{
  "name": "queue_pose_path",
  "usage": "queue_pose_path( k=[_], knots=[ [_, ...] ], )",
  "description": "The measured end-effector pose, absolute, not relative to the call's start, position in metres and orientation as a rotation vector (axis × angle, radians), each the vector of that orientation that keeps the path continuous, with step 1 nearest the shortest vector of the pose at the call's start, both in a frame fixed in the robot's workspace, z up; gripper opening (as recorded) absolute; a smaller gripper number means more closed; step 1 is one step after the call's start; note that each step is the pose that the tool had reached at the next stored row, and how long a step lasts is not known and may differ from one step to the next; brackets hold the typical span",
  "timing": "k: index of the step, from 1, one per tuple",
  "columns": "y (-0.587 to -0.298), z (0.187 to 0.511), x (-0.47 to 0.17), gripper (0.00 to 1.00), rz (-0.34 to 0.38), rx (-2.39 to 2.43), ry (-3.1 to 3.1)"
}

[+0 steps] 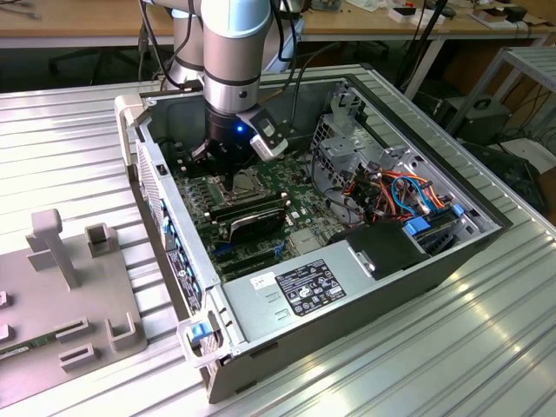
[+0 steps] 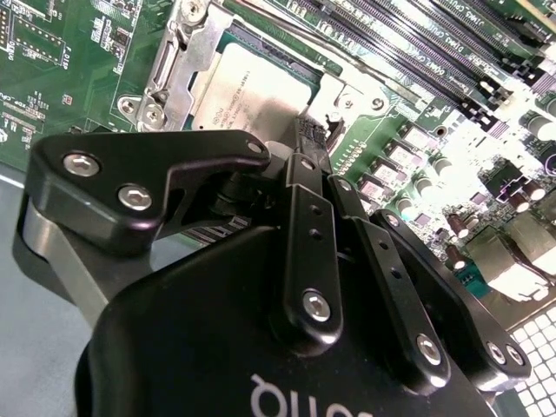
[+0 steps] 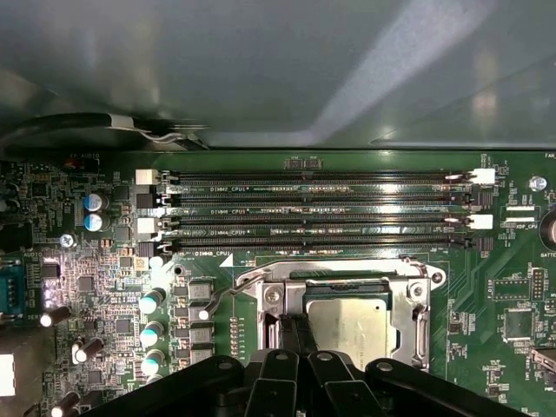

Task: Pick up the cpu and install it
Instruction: 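Close the cpu cover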

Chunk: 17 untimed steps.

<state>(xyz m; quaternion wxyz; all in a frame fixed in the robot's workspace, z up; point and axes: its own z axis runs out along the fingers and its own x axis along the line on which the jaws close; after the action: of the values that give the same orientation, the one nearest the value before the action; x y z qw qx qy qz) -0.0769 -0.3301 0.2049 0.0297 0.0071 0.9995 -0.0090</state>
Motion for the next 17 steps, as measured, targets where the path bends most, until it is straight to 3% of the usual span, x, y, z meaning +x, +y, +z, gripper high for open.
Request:
queue_pose_path(
  k=[17],
  knots=[
    [-0.3300,0.2072,-0.0768,0.11,-0.027,0.022,3.081]
  ],
)
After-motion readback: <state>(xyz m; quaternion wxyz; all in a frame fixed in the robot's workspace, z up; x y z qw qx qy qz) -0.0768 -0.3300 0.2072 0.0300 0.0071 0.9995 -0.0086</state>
